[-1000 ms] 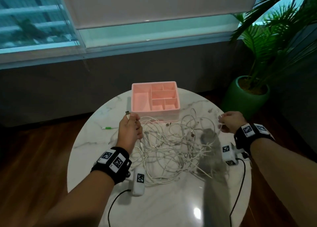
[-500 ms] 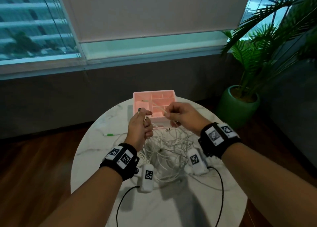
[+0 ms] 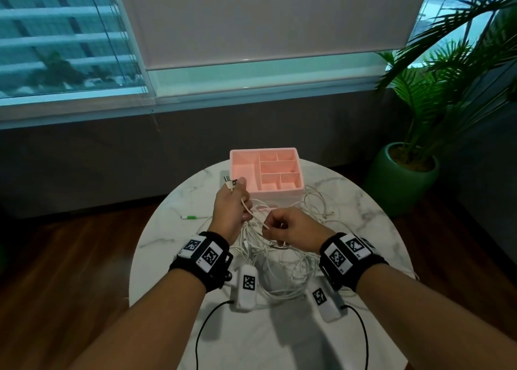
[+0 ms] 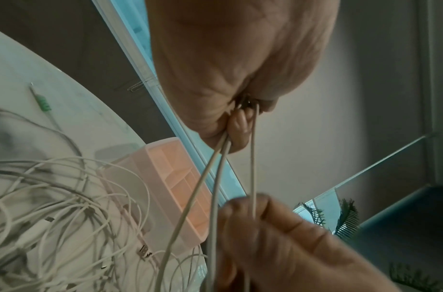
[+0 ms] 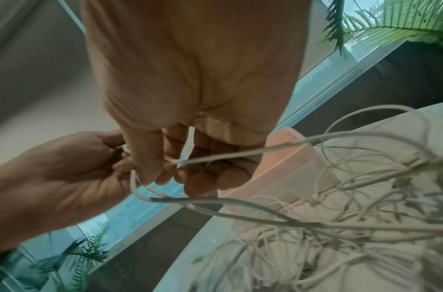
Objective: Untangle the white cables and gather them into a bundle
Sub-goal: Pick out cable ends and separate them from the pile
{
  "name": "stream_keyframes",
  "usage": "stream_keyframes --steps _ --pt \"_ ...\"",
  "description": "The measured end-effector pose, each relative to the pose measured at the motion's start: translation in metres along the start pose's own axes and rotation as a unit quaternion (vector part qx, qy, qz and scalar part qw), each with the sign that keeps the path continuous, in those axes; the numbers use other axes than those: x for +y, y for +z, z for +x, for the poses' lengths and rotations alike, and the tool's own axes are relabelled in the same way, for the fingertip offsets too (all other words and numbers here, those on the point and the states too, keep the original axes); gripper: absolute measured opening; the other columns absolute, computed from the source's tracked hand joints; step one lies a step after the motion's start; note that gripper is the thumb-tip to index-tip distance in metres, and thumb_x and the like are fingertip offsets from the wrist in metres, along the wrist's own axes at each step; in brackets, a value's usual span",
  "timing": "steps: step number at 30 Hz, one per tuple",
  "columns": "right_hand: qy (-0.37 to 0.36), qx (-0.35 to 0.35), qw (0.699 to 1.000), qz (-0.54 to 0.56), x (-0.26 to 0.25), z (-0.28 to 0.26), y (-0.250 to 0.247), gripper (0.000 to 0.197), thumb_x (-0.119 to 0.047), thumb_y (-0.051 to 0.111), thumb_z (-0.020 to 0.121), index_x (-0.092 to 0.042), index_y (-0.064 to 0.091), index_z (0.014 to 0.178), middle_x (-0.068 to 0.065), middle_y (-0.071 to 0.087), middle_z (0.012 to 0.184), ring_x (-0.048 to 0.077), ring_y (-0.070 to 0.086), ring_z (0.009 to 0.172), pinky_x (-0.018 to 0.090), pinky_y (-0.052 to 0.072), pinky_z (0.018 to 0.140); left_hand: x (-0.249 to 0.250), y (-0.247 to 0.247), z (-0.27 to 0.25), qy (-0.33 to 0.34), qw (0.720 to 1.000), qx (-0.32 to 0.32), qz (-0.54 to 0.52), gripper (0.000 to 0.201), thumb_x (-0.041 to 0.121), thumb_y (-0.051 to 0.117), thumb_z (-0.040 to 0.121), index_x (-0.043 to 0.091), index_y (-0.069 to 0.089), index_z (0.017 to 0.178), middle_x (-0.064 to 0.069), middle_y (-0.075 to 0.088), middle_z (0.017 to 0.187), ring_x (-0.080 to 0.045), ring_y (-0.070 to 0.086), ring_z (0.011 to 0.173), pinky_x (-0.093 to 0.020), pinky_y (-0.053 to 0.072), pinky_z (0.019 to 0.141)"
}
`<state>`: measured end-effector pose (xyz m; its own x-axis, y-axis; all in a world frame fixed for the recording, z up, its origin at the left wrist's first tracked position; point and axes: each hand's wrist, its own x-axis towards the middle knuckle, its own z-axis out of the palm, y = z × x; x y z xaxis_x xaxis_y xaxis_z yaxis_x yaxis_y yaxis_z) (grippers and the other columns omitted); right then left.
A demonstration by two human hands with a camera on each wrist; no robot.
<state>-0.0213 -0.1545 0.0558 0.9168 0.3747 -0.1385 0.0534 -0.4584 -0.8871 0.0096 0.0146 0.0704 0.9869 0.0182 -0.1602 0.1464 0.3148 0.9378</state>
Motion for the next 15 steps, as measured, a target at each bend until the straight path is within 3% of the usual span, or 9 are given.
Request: stream_keyframes --steps 3,6,9,12,15 --pt "0.028 0.004 0.991 -0.133 0.021 -0.004 -0.011 0.013 -0.024 0.067 0.094 -0.023 0.063 0.081 -0.011 0.062 0.074 -0.002 0.060 0.064 0.016 0.045 0.064 0.001 -0.005 0.003 0.001 1.000 0.021 -0.005 0.031 0.029 0.043 0.109 0.015 0.047 0.082 0.003 0.041 0.062 -0.011 0.040 0.053 -0.022 0.030 0.043" --pt "0.098 0.070 0.964 -0.237 0.061 -0.014 -0.034 0.012 -0.026 0.064 0.093 -0.025 0.059 0.082 -0.005 0.062 0.084 0.014 0.061 0.081 0.027 0.045 0.073 0.004 -0.012 0.007 0.005 0.998 0.033 -0.058 0.036 0.028 0.040 0.110 0.018 0.040 0.076 0.004 0.032 0.054 -0.014 0.037 0.049 -0.028 0.036 0.050" --pt "0.179 0.125 0.942 -0.253 0.093 -0.029 -0.056 0.019 -0.026 0.064 0.092 -0.027 0.056 0.075 -0.003 0.061 0.078 0.022 0.062 0.081 0.027 0.042 0.067 0.007 -0.015 0.005 -0.014 0.993 0.016 -0.118 0.033 0.029 0.042 0.110 0.019 0.038 0.078 0.004 0.027 0.055 -0.012 0.027 0.045 -0.029 0.041 0.050" --pt "0.216 0.138 0.928 -0.272 0.109 -0.032 -0.061 0.032 -0.019 0.060 0.093 -0.028 0.048 0.065 0.001 0.058 0.075 0.026 0.062 0.081 0.026 0.041 0.069 0.006 -0.013 0.003 -0.021 0.993 0.016 -0.114 0.034 0.032 0.042 0.109 0.021 0.037 0.078 0.004 0.023 0.059 -0.009 0.020 0.046 -0.020 0.025 0.041" --pt "0.238 0.146 0.927 -0.250 0.109 -0.029 -0.063 0.024 -0.017 0.059 0.094 -0.023 0.054 0.071 0.006 0.062 0.083 0.026 0.061 0.084 0.028 0.043 0.072 0.003 -0.010 0.002 -0.017 0.997 0.004 -0.077 0.032 0.031 0.041 0.110 0.021 0.040 0.079 0.004 0.023 0.061 -0.008 0.017 0.046 -0.018 0.016 0.040"
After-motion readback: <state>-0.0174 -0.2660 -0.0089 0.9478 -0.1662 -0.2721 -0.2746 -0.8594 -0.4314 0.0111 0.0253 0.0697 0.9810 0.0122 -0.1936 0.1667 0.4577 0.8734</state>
